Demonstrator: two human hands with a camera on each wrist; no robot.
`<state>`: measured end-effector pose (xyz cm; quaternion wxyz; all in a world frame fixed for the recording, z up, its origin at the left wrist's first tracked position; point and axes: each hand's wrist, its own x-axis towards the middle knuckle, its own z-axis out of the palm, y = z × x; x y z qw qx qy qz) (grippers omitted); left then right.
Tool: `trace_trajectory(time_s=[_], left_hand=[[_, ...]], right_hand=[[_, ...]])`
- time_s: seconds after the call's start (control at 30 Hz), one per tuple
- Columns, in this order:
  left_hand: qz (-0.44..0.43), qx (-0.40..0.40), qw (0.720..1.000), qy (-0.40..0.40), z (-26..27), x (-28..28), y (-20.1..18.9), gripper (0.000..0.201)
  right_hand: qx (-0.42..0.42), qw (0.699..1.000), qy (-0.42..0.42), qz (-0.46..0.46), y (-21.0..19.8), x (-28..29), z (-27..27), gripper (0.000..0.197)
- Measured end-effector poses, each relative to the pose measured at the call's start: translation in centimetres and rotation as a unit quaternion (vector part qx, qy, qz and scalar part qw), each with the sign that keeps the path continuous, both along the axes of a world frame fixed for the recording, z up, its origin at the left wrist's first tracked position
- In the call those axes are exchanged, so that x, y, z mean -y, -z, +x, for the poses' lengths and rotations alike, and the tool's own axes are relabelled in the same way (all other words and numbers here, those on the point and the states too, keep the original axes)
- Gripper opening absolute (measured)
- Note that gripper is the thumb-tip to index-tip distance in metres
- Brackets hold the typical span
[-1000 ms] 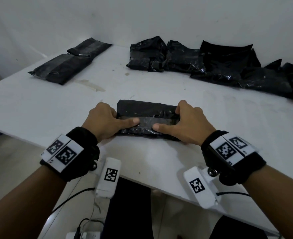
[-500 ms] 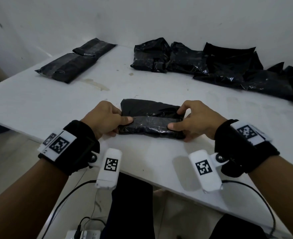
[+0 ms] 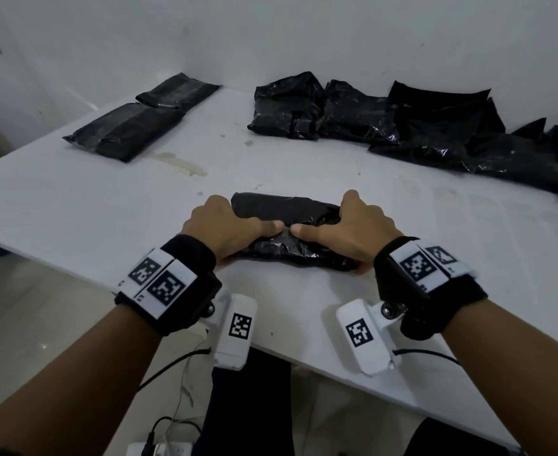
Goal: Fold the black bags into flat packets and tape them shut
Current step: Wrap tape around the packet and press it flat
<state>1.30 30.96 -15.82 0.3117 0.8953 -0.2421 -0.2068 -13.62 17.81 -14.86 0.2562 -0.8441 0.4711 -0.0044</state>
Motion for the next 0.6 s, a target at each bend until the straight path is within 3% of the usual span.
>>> trace_trajectory(time_s=[0.2,0.6], left_hand=[[-0.030,-0.043,0.998,-0.015,0.5,-0.3,-0.2,0.050],[-0.097,-0.099,0.990,-0.021,1.1,-1.7,0.0,0.043]], right_hand=[[0.075,0.995,0.022,0.055,0.5,0.6,-0.4,0.074],[0.206,0.955,0.070,0.200,0.7,1.5,-1.7,0.039]])
